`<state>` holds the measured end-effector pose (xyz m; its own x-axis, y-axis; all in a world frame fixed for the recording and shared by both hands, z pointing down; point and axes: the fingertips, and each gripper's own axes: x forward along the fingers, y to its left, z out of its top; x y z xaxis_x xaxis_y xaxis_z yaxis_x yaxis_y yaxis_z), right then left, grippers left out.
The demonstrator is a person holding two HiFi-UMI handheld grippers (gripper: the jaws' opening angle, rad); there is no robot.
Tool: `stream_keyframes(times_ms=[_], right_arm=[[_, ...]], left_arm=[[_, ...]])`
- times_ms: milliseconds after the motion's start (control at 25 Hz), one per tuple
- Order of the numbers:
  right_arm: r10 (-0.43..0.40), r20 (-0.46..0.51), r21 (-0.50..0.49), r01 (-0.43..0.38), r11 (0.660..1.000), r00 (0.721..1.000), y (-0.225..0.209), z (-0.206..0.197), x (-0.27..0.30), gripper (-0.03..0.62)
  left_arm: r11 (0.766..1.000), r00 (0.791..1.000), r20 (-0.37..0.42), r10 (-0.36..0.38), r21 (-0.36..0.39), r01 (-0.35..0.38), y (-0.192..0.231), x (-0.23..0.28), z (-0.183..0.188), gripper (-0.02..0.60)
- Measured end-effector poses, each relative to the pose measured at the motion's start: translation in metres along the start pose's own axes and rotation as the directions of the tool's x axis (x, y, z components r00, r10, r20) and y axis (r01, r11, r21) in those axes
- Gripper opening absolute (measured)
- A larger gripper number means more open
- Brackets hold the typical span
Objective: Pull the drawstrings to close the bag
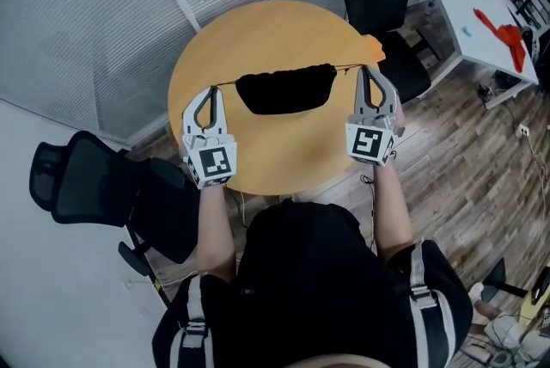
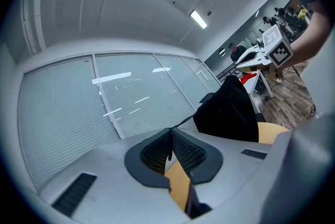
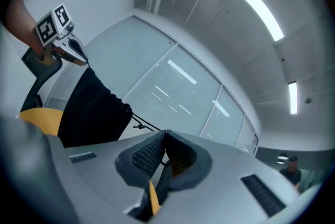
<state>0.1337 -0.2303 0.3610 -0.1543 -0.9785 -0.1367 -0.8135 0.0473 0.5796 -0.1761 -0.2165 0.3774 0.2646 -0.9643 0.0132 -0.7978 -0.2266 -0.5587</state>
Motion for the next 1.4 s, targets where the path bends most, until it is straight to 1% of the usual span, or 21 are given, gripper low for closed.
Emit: stream_keyframes(times_ms=[80, 280, 440, 640, 880, 1240, 1400], right_arm=[[0.0, 0.003, 0.001, 0.0, 1.0, 1.0, -0.005, 0.003, -0.004, 0.061], [0.004, 0.006, -0.01, -0.004, 1.0, 1.0, -0.009, -0.005, -0.013, 0.061], [0.012, 0.015, -0.017, -0.011, 1.0, 1.0, -0.01, -0.008, -0.02, 0.061], [0.02, 0.01, -0.019, -0.02, 1.0, 1.0, -0.01, -0.008, -0.027, 0.06], [0.017, 0.023, -0.02, -0.016, 1.0, 1.0, -0.009, -0.012, -0.031, 0.06], [0.013, 0.013, -0.03, -0.012, 0.999, 1.0, -0.015, -0.014, -0.032, 0.06], [0.008, 0.014, -0.033, -0.008, 0.999, 1.0, -0.018, -0.018, -0.031, 0.06]], left_arm=[[1.0, 1.0, -0.004, 0.01, -0.005, -0.01, 0.0, -0.007, 0.003, 0.023], [0.999, 0.999, -0.021, 0.04, -0.007, -0.04, -0.001, -0.021, 0.012, 0.023], [0.998, 0.997, -0.04, 0.058, -0.028, -0.059, -0.003, -0.032, 0.006, 0.023], [0.996, 0.995, -0.051, 0.082, -0.037, -0.084, -0.002, -0.044, 0.004, 0.023], [0.993, 0.992, -0.067, 0.106, -0.037, -0.108, 0.003, -0.056, -0.001, 0.023], [0.99, 0.988, -0.088, 0.13, -0.035, -0.134, 0.007, -0.066, -0.005, 0.023], [0.989, 0.985, -0.1, 0.138, -0.046, -0.143, 0.007, -0.067, -0.009, 0.023]])
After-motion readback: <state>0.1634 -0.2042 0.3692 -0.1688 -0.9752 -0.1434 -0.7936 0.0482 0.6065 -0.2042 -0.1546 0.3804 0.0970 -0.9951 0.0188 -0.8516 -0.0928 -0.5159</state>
